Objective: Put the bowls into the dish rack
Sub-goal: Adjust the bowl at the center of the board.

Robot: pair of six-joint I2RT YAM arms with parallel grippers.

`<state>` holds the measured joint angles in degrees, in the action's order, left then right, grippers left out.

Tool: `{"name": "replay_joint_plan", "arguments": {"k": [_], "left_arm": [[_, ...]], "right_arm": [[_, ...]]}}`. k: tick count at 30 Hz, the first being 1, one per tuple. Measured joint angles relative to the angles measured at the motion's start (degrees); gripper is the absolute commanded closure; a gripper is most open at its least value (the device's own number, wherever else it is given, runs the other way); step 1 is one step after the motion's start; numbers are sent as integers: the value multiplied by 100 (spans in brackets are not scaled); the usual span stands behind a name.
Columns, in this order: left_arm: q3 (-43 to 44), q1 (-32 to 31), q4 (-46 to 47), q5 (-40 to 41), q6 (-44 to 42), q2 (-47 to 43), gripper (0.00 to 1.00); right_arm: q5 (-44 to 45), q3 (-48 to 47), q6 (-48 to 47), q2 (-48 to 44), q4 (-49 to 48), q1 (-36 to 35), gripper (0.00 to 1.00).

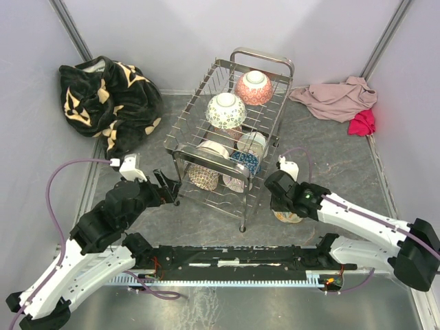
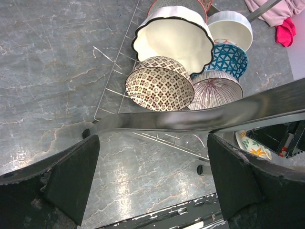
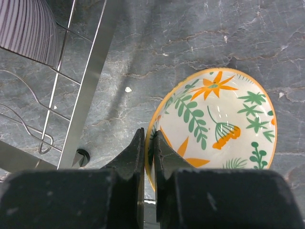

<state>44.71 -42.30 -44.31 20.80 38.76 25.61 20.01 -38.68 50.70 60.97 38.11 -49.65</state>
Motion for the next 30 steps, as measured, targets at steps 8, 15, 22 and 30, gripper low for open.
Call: {"name": "replay_joint_plan", "arguments": {"k": [8, 15, 22, 30], "left_arm": [[-278, 0, 168, -35, 190, 33, 3], [-505, -28, 544, -162, 238, 304, 18], [-780, -68, 861, 63, 428, 651, 48], [-857, -44, 1259, 623, 551, 1241, 50]], "right_arm": [[-15, 7, -52, 114, -173, 31, 85], [-111, 269, -61, -354, -225, 55, 73], [-332, 538, -138, -728, -55, 96, 59], [-505, 603, -326, -1117, 70, 96, 53]]}}
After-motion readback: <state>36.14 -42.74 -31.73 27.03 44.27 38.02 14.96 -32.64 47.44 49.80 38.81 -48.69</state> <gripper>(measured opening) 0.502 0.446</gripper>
